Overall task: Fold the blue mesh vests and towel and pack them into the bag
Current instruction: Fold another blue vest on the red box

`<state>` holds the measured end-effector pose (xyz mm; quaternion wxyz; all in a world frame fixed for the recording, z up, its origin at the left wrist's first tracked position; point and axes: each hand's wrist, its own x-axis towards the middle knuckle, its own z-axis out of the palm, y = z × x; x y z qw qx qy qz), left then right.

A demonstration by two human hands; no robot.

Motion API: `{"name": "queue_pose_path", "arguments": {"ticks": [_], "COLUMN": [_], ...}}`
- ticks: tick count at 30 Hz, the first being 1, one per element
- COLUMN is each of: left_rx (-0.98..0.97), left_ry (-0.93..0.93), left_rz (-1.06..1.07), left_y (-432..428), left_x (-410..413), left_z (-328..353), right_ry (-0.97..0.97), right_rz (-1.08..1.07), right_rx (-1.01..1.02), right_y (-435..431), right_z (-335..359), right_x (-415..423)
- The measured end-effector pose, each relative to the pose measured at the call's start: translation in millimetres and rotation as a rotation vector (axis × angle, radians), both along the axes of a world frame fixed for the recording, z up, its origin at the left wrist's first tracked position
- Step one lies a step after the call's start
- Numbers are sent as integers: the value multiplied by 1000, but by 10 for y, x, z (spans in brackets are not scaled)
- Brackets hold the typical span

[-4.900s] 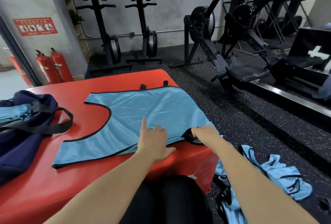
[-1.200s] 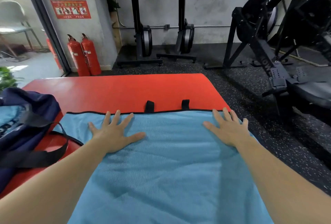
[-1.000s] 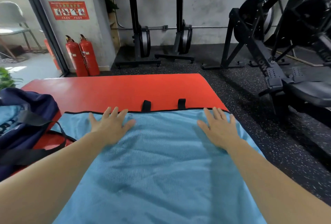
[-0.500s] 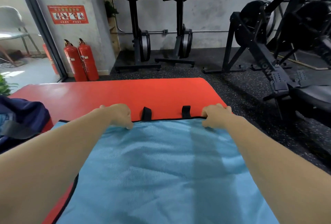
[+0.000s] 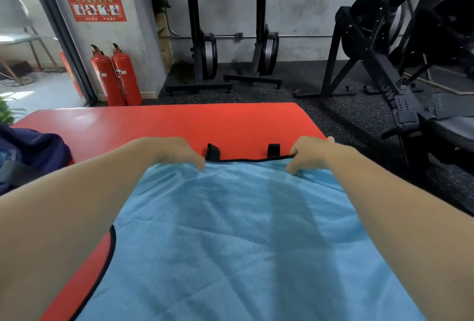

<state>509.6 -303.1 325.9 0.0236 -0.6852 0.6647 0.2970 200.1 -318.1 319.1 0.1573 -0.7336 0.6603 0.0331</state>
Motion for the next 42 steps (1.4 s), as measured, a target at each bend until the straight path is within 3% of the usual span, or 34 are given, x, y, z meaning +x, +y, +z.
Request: {"name": "queue_pose_path", "arguments": {"ticks": [3,9,13,18,23,27,34,42], "left_rx": [12,-121,-124,-131,-373,-458,-654,-970], "left_ry": [59,84,112,27,-420,-477,-385,-340], "left_rz": [-4,-48,-94,-86,-74,-93,-87,-229], "left_y": [-26,-33,-50,-129,-61,22,256,1273], "left_x": [26,120,125,267,470,668,674,642], "left_z": [34,-99,-117,-105,-266,-352,-112,448], "right_ry": [-166,-338,-98,176,330,329,339,93], "right_rz": [-95,-187,-152,-174,-201,-107,-123,-63], "right_rx": [99,11,-54,-322,-391,-374,-309,-470], "right_y": [-6,-80,-106,-130,-65,-60,1,983], "right_z": [65,-8,-84,-156,-321,-365,-159,496], "right_x": [-14,-163,-273,-370,-446,-449,-493,-796]}}
